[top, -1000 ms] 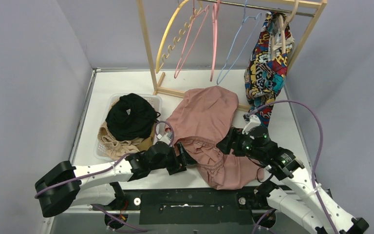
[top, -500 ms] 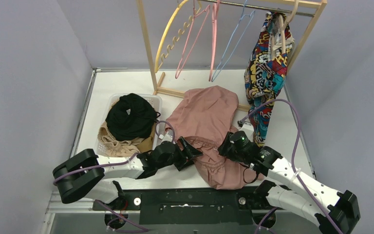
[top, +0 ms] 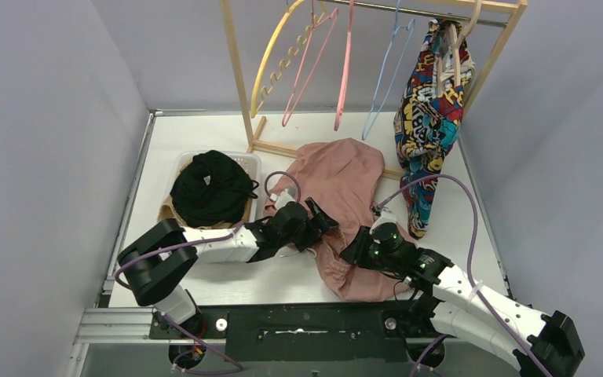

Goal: Remove the shorts from the hanger
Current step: Pick up the shorts at the center of the board.

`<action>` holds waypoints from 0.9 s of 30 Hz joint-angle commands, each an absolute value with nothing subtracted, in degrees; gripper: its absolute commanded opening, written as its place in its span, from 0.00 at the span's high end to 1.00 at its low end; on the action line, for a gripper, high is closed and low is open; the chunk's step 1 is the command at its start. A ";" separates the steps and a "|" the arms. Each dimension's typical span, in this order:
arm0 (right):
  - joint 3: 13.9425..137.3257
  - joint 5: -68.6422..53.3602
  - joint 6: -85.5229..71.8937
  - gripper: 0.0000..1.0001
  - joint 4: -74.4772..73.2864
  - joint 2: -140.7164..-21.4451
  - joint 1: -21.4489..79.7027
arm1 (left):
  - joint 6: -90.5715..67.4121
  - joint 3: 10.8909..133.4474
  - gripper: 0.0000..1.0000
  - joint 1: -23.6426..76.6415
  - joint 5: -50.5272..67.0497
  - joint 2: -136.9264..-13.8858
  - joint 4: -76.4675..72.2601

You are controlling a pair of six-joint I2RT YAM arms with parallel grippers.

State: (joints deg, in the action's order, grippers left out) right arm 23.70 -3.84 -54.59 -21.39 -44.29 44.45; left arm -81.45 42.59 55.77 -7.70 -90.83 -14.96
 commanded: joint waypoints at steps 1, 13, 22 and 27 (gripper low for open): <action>24.74 -8.17 -51.18 0.82 -16.35 -45.36 45.32 | -73.31 48.47 0.21 54.62 -8.80 -94.59 -7.77; 25.88 -7.77 -48.93 0.78 -16.52 -43.99 49.35 | -59.11 55.43 0.44 54.32 -5.99 -103.43 2.04; 33.84 10.63 -51.21 0.42 -30.55 -29.26 49.35 | -43.42 53.42 1.00 55.35 -18.01 -79.71 8.54; 37.40 15.91 -51.95 0.40 -34.93 -28.82 49.35 | -26.03 55.61 1.00 55.63 -19.32 -63.17 12.92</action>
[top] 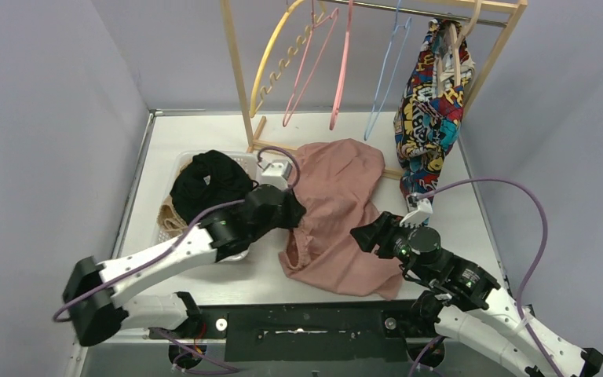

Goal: Remove the shorts from the hanger
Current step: Pick up the shorts at the center of the board.

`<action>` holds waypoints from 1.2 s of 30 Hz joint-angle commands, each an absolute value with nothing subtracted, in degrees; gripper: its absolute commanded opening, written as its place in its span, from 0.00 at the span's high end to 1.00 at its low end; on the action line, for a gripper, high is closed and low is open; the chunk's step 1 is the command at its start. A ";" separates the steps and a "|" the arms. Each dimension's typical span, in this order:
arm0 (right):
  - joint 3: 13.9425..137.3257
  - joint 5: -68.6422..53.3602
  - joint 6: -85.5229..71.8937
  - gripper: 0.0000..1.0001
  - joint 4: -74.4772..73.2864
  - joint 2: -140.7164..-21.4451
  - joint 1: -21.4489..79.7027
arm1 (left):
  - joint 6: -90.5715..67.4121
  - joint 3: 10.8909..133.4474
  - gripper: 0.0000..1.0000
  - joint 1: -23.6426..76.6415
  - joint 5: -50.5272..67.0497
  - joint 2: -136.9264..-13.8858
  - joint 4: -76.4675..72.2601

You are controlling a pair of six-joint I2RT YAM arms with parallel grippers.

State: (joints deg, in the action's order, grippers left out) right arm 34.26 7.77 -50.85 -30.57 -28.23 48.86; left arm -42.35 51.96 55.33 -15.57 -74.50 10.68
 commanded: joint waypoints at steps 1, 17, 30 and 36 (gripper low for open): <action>37.71 16.36 -52.10 0.40 -35.13 -29.06 49.36 | -22.73 56.19 1.00 55.59 -18.03 -60.64 14.22; 37.16 19.94 -54.82 0.38 -34.33 -31.11 49.48 | -17.50 48.06 1.00 55.90 7.27 -70.07 9.33; 35.29 20.16 -57.37 0.38 -35.57 -28.69 49.43 | -25.66 55.33 0.17 52.18 -5.76 -88.13 -1.29; 34.81 19.69 -57.74 0.37 -34.63 -29.77 49.43 | -28.40 61.90 0.16 51.25 -6.27 -99.90 1.60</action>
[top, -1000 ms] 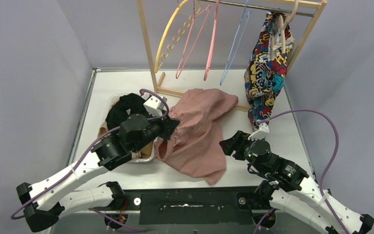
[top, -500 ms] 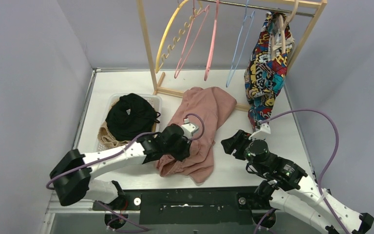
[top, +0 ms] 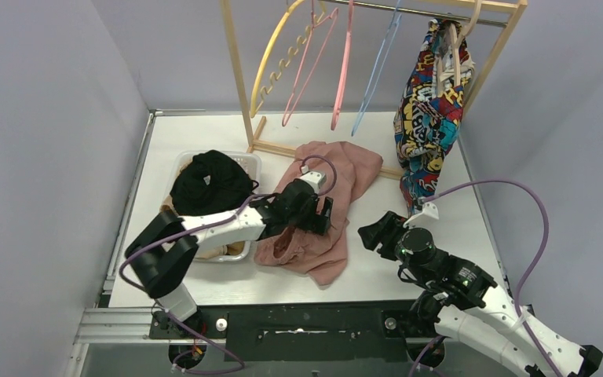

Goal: Remove the shorts from the hanger
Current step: Pick up the shorts at the center of the board.

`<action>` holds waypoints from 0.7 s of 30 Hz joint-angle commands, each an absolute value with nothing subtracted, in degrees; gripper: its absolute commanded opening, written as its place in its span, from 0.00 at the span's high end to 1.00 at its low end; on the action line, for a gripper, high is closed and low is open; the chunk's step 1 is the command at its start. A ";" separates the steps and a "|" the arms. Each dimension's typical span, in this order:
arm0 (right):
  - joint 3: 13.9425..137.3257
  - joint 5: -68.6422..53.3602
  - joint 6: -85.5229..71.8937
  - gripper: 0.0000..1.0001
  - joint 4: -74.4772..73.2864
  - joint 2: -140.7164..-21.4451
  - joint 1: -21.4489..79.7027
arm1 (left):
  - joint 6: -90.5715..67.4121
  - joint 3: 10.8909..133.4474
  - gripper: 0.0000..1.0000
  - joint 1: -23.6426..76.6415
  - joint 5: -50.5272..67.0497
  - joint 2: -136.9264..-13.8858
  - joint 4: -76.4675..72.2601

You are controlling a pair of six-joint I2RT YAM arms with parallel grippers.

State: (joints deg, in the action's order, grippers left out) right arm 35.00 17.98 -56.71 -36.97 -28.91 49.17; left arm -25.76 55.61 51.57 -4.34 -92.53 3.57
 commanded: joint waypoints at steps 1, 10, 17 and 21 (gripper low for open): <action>34.80 19.60 -57.81 0.38 -34.63 -30.06 49.42 | -28.39 63.23 0.16 51.58 -7.01 -102.12 2.52; 34.04 21.71 -61.86 0.37 -36.97 -28.75 49.56 | -26.07 68.57 0.25 57.14 -18.12 -115.35 11.21; 34.05 24.60 -63.56 0.37 -39.64 -25.41 49.59 | -26.17 57.89 0.92 61.24 -25.25 -106.76 5.60; 34.36 25.40 -63.95 0.37 -40.62 -24.26 49.53 | -23.89 56.70 1.00 61.26 -32.85 -93.89 8.39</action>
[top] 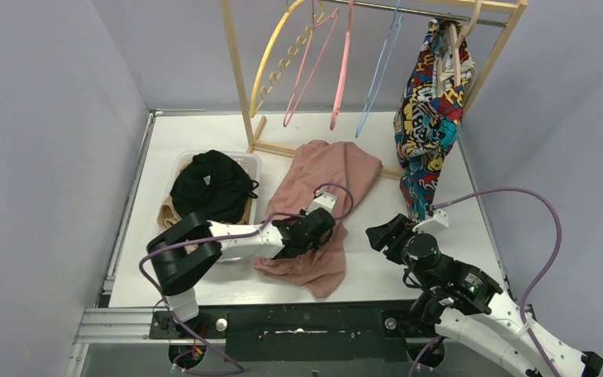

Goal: Remove the shorts from the hanger
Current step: Pick up the shorts at the center of the board, then place the shorts in the basket.

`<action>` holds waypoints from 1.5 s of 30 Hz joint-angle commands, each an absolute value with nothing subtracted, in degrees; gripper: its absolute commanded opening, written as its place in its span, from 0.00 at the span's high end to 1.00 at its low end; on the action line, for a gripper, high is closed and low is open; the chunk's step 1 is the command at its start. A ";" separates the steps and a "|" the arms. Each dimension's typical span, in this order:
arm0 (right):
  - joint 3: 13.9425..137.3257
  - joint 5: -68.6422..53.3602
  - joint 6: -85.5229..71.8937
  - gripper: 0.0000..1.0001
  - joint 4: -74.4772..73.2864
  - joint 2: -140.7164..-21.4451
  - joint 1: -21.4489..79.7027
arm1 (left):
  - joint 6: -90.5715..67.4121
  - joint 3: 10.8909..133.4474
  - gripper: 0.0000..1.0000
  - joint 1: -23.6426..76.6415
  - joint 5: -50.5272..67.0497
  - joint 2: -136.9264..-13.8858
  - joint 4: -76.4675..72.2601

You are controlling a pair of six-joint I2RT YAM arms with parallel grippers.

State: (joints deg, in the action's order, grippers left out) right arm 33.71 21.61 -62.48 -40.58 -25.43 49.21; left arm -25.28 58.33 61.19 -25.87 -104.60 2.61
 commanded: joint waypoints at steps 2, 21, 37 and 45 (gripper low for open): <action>34.16 25.49 -64.17 0.37 -40.90 -23.90 49.57 | -21.99 56.69 1.00 61.26 -35.71 -86.11 9.11; 32.08 24.43 -63.50 0.37 -37.50 -22.94 49.63 | -3.72 73.56 1.00 59.81 -62.04 -53.24 22.04; 32.27 22.01 -60.92 0.37 -32.89 -26.41 49.63 | 14.25 78.93 1.00 58.50 -77.41 -55.19 21.40; 33.85 20.41 -59.29 0.37 -32.41 -27.96 49.63 | -3.06 73.73 1.00 26.24 -38.07 -61.22 34.77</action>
State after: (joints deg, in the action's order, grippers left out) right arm 31.46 20.47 -60.69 -35.97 -27.00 49.23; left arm 5.08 77.01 42.85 -63.24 -58.52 30.02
